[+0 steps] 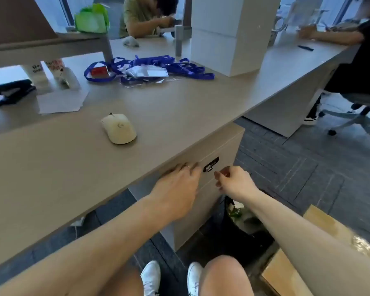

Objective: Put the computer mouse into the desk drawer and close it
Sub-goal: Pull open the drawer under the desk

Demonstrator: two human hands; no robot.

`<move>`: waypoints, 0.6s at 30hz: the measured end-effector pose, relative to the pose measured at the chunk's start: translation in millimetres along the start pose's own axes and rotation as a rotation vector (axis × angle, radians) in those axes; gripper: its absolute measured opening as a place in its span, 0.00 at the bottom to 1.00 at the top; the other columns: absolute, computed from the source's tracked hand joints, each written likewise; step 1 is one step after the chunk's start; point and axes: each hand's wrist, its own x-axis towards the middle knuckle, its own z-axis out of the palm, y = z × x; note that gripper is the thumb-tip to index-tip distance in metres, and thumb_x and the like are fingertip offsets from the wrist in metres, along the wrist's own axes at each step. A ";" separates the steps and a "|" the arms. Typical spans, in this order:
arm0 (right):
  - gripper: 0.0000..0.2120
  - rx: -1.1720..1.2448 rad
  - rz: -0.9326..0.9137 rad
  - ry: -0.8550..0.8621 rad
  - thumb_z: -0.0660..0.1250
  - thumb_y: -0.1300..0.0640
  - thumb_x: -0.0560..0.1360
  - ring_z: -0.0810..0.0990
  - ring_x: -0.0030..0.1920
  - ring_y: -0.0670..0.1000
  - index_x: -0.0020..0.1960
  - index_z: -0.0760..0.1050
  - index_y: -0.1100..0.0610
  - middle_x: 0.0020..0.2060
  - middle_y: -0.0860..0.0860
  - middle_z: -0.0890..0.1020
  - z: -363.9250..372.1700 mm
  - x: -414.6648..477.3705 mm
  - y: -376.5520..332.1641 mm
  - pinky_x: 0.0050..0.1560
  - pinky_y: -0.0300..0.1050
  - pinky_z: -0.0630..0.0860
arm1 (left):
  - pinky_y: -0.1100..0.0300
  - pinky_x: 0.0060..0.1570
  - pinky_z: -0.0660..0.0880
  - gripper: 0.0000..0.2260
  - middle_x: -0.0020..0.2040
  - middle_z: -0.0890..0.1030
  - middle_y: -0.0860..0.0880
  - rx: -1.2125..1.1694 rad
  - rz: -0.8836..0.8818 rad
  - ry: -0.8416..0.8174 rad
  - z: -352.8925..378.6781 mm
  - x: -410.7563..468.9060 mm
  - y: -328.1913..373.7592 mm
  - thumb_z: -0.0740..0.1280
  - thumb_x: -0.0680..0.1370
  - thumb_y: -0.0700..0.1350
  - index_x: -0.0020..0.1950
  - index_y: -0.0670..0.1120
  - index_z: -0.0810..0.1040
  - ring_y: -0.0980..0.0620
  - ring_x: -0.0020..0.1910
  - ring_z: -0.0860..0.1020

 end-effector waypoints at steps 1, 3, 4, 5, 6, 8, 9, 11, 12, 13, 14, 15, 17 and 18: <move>0.13 0.121 0.084 -0.027 0.65 0.46 0.78 0.86 0.42 0.54 0.49 0.80 0.56 0.41 0.53 0.87 9.1 9.3 2.8 0.51 0.55 0.84 | 0.54 0.61 0.72 0.32 0.72 0.70 0.45 0.067 -0.033 -0.030 2.8 3.4 -1.5 0.68 0.78 0.47 0.78 0.43 0.57 0.46 0.67 0.69; 0.15 0.340 0.219 -0.082 0.66 0.48 0.79 0.85 0.37 0.53 0.56 0.77 0.60 0.38 0.54 0.86 24.3 22.7 4.2 0.41 0.49 0.84 | 0.54 0.63 0.69 0.34 0.73 0.68 0.45 0.132 -0.062 -0.036 8.0 6.8 -6.2 0.69 0.76 0.43 0.78 0.42 0.56 0.45 0.69 0.67; 0.16 0.444 0.271 -0.102 0.65 0.49 0.80 0.83 0.34 0.53 0.58 0.75 0.61 0.37 0.54 0.84 31.0 26.9 3.6 0.35 0.45 0.81 | 0.54 0.64 0.68 0.35 0.73 0.67 0.44 0.143 -0.066 -0.048 10.1 7.5 -8.3 0.70 0.75 0.42 0.78 0.41 0.57 0.45 0.69 0.66; 0.14 0.551 0.305 -0.112 0.64 0.50 0.81 0.81 0.32 0.54 0.58 0.74 0.61 0.36 0.55 0.83 36.9 32.0 3.3 0.32 0.43 0.78 | 0.53 0.65 0.67 0.36 0.73 0.66 0.44 0.150 -0.068 -0.068 10.0 9.2 -8.9 0.71 0.74 0.41 0.78 0.41 0.56 0.44 0.69 0.65; 0.12 0.639 0.325 -0.106 0.63 0.52 0.81 0.80 0.32 0.54 0.57 0.73 0.60 0.36 0.55 0.81 40.3 34.8 0.6 0.32 0.43 0.77 | 0.53 0.65 0.66 0.37 0.73 0.66 0.44 0.149 -0.065 -0.074 10.3 9.3 -8.1 0.71 0.74 0.41 0.78 0.41 0.56 0.44 0.69 0.65; 0.08 0.776 0.332 -0.102 0.60 0.56 0.83 0.77 0.33 0.54 0.55 0.72 0.61 0.36 0.57 0.78 41.9 38.9 -5.9 0.35 0.47 0.77 | 0.53 0.67 0.66 0.37 0.74 0.65 0.44 0.135 -0.065 -0.053 9.3 8.4 -7.8 0.71 0.74 0.41 0.78 0.41 0.55 0.44 0.69 0.64; 0.06 0.814 0.331 -0.100 0.59 0.58 0.84 0.76 0.32 0.54 0.55 0.70 0.61 0.35 0.57 0.77 41.7 39.2 -9.3 0.34 0.46 0.78 | 0.52 0.68 0.65 0.38 0.74 0.64 0.44 0.138 -0.079 -0.067 9.5 7.6 -7.0 0.71 0.73 0.41 0.78 0.41 0.54 0.44 0.69 0.63; 0.05 0.874 0.334 -0.102 0.58 0.59 0.84 0.75 0.31 0.53 0.57 0.68 0.61 0.33 0.56 0.76 42.9 42.0 -11.3 0.27 0.42 0.78 | 0.49 0.68 0.65 0.41 0.75 0.62 0.42 0.174 -0.098 -0.100 10.7 5.4 -1.6 0.71 0.72 0.41 0.78 0.40 0.51 0.42 0.70 0.63; 0.05 0.898 0.338 -0.105 0.58 0.59 0.84 0.74 0.30 0.53 0.57 0.68 0.60 0.33 0.56 0.75 43.4 42.0 -12.0 0.25 0.40 0.77 | 0.48 0.68 0.65 0.43 0.75 0.61 0.41 0.205 -0.109 -0.115 12.7 4.9 2.2 0.72 0.72 0.42 0.79 0.39 0.48 0.41 0.70 0.62; 0.05 0.898 0.338 -0.102 0.58 0.58 0.84 0.74 0.30 0.53 0.56 0.68 0.60 0.33 0.56 0.75 43.7 42.3 -12.2 0.24 0.40 0.77 | 0.47 0.68 0.65 0.44 0.76 0.60 0.41 0.226 -0.122 -0.123 14.3 4.8 5.1 0.72 0.72 0.43 0.79 0.39 0.47 0.40 0.70 0.62; 0.05 0.880 0.331 -0.096 0.58 0.58 0.84 0.74 0.30 0.52 0.55 0.69 0.60 0.32 0.55 0.75 44.4 43.0 -11.3 0.26 0.41 0.77 | 0.46 0.68 0.65 0.45 0.76 0.59 0.40 0.235 -0.132 -0.117 16.7 4.4 7.0 0.72 0.72 0.44 0.79 0.39 0.46 0.40 0.69 0.62; 0.06 0.853 0.317 -0.085 0.58 0.57 0.83 0.74 0.31 0.51 0.54 0.70 0.60 0.32 0.54 0.76 44.8 43.3 -9.9 0.29 0.41 0.77 | 0.47 0.67 0.65 0.46 0.76 0.60 0.40 0.238 -0.140 -0.110 17.9 4.4 7.9 0.73 0.72 0.45 0.79 0.39 0.46 0.40 0.69 0.62; 0.07 0.838 0.306 -0.064 0.59 0.56 0.83 0.74 0.31 0.50 0.52 0.71 0.59 0.32 0.54 0.76 45.8 42.5 -8.0 0.33 0.43 0.76 | 0.48 0.67 0.65 0.45 0.76 0.60 0.41 0.228 -0.144 -0.086 18.3 3.4 7.1 0.72 0.72 0.46 0.79 0.39 0.47 0.41 0.69 0.62; 0.07 0.845 0.304 -0.064 0.59 0.56 0.83 0.74 0.31 0.50 0.52 0.71 0.59 0.32 0.54 0.76 46.4 41.9 -7.8 0.34 0.44 0.76 | 0.48 0.67 0.65 0.43 0.76 0.60 0.42 0.224 -0.137 -0.068 18.8 3.2 5.5 0.71 0.73 0.46 0.79 0.40 0.48 0.42 0.69 0.62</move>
